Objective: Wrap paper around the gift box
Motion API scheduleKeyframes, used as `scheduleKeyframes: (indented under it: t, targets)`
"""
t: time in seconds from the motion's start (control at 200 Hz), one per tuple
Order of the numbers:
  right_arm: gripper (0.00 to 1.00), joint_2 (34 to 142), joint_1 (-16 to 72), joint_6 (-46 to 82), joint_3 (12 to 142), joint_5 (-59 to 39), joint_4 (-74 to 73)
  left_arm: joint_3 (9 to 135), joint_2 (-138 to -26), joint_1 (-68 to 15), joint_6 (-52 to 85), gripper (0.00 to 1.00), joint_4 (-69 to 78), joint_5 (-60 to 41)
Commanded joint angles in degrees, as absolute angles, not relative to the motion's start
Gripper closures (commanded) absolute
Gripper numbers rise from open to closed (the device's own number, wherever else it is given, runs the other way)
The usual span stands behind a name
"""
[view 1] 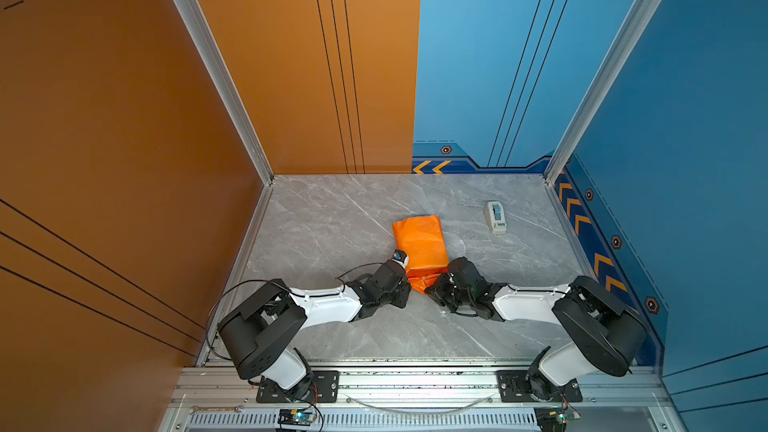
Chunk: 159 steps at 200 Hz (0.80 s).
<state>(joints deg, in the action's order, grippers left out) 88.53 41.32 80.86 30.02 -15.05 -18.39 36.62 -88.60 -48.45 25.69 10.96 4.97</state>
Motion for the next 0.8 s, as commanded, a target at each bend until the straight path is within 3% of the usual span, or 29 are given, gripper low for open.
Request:
scheduleKeyframes:
  t: [0.0, 0.616, 0.791]
  targets:
    - [1.0, 89.1, 41.5, 79.6, 29.5, -15.4, -16.3, 37.7, -90.2, -48.7, 27.5, 0.56, 13.1, 6.9]
    - [1.0, 89.8, 41.9, 79.6, 29.4, -16.3, -16.8, 39.1, -94.3, -48.5, 28.5, 0.61, 15.5, 11.2]
    - [1.0, 90.0, 42.0, 79.7, 29.5, -16.4, -17.0, 38.8, -94.8, -48.5, 28.7, 0.72, 16.3, 11.7]
